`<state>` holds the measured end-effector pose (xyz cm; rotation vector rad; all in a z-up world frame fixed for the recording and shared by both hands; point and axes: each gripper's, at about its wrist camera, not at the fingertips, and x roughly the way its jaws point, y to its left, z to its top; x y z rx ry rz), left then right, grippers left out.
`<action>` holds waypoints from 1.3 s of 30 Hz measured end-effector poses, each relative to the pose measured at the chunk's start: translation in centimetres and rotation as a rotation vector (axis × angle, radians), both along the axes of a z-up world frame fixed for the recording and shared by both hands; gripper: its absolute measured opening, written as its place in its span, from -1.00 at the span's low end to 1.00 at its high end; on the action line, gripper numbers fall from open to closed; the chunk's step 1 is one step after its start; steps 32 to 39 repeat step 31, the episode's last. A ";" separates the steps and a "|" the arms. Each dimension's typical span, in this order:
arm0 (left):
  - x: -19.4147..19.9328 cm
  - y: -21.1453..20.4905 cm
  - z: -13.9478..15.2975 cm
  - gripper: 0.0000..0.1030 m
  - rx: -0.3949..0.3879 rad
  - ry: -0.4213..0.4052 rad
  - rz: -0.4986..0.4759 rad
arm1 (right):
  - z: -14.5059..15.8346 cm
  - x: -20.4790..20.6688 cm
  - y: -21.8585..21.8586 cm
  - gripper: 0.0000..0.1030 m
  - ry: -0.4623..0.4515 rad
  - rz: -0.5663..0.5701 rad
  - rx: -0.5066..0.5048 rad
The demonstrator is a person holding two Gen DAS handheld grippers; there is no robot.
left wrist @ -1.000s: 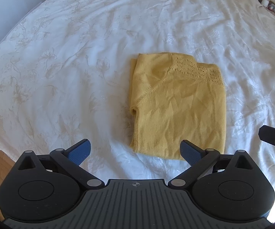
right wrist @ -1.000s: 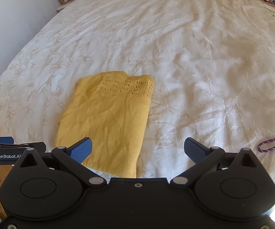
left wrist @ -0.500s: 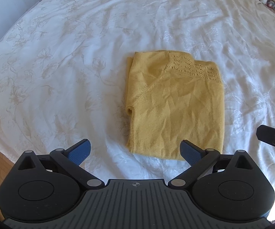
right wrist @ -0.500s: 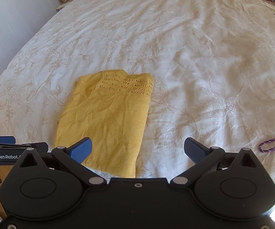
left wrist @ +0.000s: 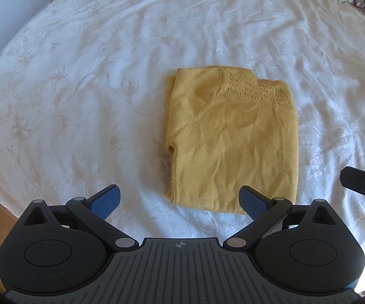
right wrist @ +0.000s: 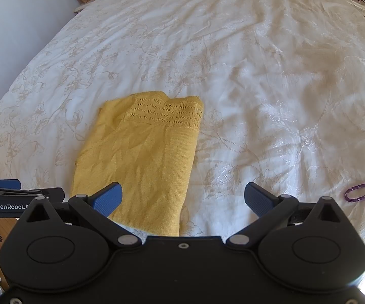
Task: Fold small clothes
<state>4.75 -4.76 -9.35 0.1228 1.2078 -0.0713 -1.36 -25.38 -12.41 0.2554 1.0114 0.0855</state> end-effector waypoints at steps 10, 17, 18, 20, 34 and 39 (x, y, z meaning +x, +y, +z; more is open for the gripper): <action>0.3 0.5 -0.2 0.96 0.005 0.008 0.003 | -0.2 0.2 0.0 0.98 0.006 0.001 0.006; 0.3 0.5 -0.4 0.96 0.004 0.015 0.003 | -0.6 0.4 0.0 0.98 0.019 -0.001 0.018; 0.3 0.5 -0.4 0.96 0.002 0.016 0.005 | -0.6 0.4 0.0 0.98 0.020 0.000 0.019; 0.3 0.5 -0.5 0.96 0.000 0.019 0.006 | -0.7 0.4 0.0 0.98 0.022 0.001 0.020; 0.4 0.2 -0.6 0.96 0.004 0.022 -0.002 | -0.8 0.5 0.0 0.98 0.030 -0.008 0.033; 0.4 0.2 -0.6 0.96 0.004 0.022 -0.002 | -0.8 0.5 0.0 0.98 0.030 -0.008 0.033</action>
